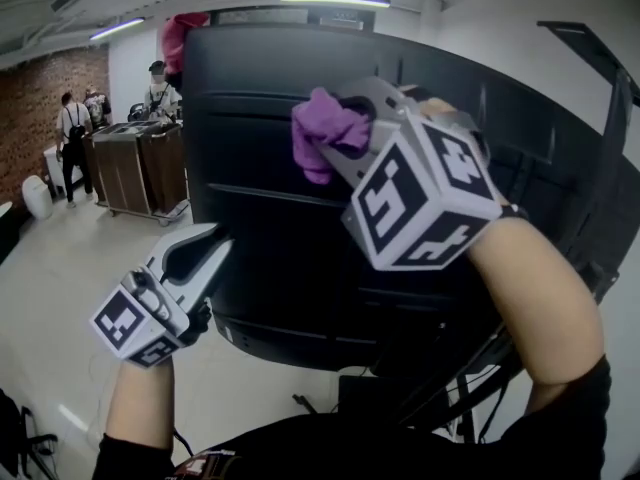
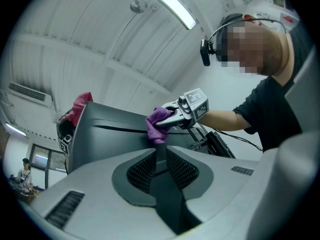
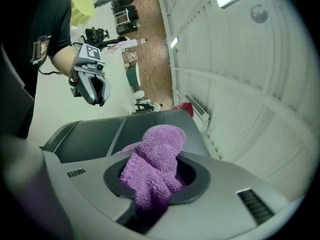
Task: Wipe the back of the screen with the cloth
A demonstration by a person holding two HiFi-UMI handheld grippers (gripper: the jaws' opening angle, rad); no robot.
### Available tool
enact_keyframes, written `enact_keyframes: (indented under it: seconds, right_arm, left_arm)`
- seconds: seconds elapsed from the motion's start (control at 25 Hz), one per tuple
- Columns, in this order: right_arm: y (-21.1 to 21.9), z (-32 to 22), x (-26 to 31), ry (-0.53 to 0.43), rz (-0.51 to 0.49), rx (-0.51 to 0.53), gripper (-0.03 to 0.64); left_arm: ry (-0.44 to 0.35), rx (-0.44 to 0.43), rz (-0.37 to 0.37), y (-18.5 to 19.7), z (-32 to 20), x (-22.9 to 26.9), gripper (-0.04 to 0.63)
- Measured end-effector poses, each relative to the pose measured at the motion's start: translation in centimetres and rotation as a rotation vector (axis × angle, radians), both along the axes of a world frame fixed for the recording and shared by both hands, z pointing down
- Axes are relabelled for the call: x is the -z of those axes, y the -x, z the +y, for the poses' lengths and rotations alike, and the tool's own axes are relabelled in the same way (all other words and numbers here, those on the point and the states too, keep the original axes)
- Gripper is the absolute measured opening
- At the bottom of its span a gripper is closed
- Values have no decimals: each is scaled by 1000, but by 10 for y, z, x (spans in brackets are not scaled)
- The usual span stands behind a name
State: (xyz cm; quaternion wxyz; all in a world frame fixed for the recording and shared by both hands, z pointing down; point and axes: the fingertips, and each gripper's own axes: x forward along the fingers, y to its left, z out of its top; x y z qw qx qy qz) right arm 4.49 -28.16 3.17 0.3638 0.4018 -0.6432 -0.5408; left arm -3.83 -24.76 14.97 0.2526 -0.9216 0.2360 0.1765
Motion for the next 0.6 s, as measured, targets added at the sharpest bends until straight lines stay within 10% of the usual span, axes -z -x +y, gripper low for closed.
enact_keyframes:
  seconds: [0.28, 0.6]
  right_arm:
    - [131, -48, -36, -19, 165, 80, 114]
    - [113, -60, -47, -4, 246, 15, 115]
  left_arm:
    - [42, 12, 18, 37, 10, -9, 58]
    - [57, 7, 37, 52, 13, -14, 58]
